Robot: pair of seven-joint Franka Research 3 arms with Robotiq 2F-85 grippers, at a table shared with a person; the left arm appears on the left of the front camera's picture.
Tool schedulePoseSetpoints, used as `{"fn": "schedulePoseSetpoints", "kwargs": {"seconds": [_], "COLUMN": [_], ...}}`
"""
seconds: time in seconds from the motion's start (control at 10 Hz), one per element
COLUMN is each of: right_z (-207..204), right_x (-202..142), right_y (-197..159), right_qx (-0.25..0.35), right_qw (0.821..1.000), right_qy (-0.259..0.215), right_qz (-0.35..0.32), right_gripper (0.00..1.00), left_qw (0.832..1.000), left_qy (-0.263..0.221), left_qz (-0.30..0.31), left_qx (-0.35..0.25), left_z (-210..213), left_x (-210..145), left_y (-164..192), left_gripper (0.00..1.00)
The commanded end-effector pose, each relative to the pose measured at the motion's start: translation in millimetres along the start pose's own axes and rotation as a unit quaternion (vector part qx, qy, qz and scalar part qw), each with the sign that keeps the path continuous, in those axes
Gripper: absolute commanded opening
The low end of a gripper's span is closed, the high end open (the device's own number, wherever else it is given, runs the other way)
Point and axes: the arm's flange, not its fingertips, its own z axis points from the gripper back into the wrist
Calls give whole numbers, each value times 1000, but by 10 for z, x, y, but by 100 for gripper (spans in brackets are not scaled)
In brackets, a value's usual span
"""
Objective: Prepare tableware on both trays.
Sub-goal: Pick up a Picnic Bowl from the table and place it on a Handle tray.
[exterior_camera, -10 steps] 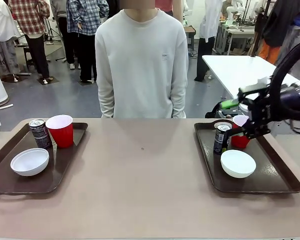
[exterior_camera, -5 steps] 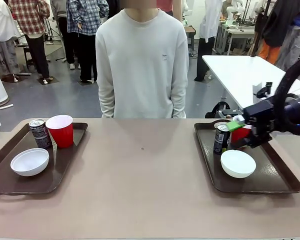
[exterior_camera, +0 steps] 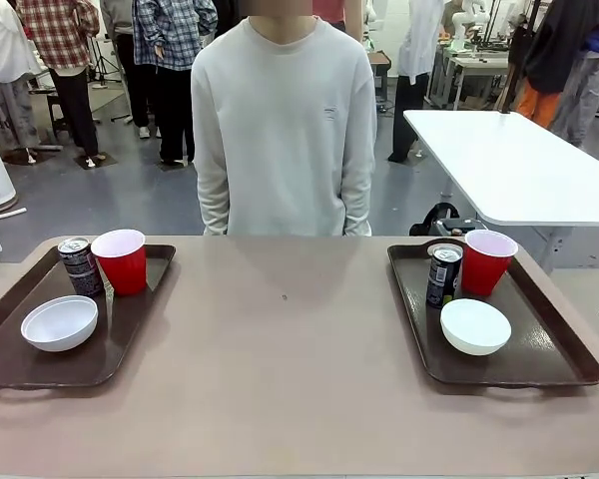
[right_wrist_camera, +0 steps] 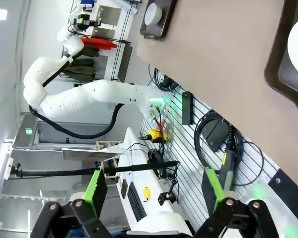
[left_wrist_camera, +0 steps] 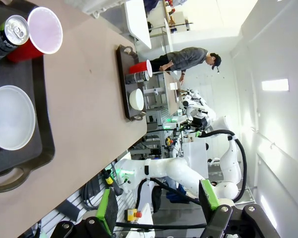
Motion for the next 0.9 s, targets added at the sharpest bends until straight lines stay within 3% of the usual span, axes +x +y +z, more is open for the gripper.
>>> {"fn": "schedulePoseSetpoints", "kwargs": {"seconds": [0.0,0.8], "right_z": [-205,-205], "right_x": [316,316], "right_y": [-49,-49], "right_qx": [-2,-2], "right_qw": [1000,1000], "right_qy": [-2,-2], "right_qz": [3,3], "right_gripper": [100,100], "left_qw": [1000,1000], "left_qy": [-2,-2], "left_qz": [0,0], "left_qx": [-8,-8], "left_z": [16,16], "left_x": [0,0], "left_y": [-32,-32], "left_gripper": [87,87]}}
